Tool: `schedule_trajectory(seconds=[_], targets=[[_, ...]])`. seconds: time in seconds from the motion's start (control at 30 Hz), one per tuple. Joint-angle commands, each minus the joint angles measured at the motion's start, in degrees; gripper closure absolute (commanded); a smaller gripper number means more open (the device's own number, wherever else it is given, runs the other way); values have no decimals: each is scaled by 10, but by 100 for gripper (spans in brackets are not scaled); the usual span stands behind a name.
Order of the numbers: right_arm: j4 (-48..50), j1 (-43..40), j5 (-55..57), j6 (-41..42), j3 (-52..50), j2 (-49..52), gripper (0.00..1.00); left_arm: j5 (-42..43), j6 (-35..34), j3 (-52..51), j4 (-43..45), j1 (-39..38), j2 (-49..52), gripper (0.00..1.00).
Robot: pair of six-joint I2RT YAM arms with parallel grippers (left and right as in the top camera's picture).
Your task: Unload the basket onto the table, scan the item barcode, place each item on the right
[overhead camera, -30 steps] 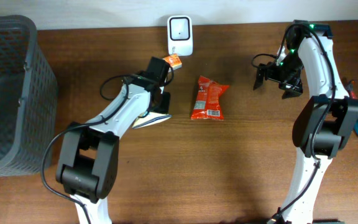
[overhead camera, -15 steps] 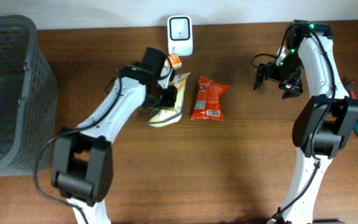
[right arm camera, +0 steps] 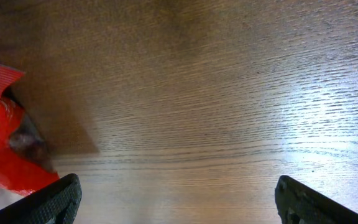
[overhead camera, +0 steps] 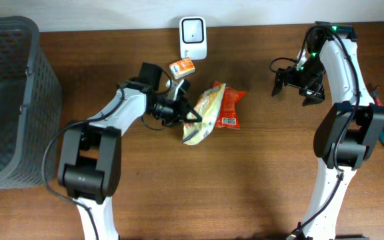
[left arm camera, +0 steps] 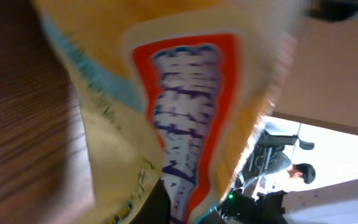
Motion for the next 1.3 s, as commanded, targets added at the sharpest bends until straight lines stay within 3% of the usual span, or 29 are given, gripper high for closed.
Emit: schedule_trajectory(seconds=[0.0,0.07,0.1,0.27,0.33,0.53,0.6,0.73,0.8,1.0,1.13,1.17,1.23,1.27], targets=[[0,0,-9,-5,9,-16,1,-33,0,-2,4,2,8,67],[0,0,-9,-5,9,-16,2,-71,0,0,3,3,7,30],[0,0,-9,-5,9,-16,2,-87,0,4,2,8,6,28],[0,0,-9,-5,9,-16,2,-147,0,57,-71,49,6,30],[0,0,-9,-5,9,-16,2,-151,11,81,-99,56,6,36],[0,0,-9,-5,9,-16,2,-163,128,198,-248,57,-8,38],[0,0,-9,-5,9,-16,2,-233,127,236,-301,57,-20,36],[0,0,-9,-5,9,-16,2,-473,15,251,-383,57,-53,33],[0,0,-9,-5,9,-16,2,-523,-5,251,-418,57,-70,30],[0,0,-9,-5,9,-16,1,-520,-2,251,-481,56,-148,19],[0,0,-9,-5,9,-16,2,-520,9,211,-505,57,-199,18],[0,0,-9,-5,9,-16,2,-513,9,192,-499,56,-210,13],[0,0,-9,-5,9,-16,2,-456,14,126,-460,56,-232,0],[0,0,-9,-5,9,-16,2,-404,26,85,-422,56,-239,0]])
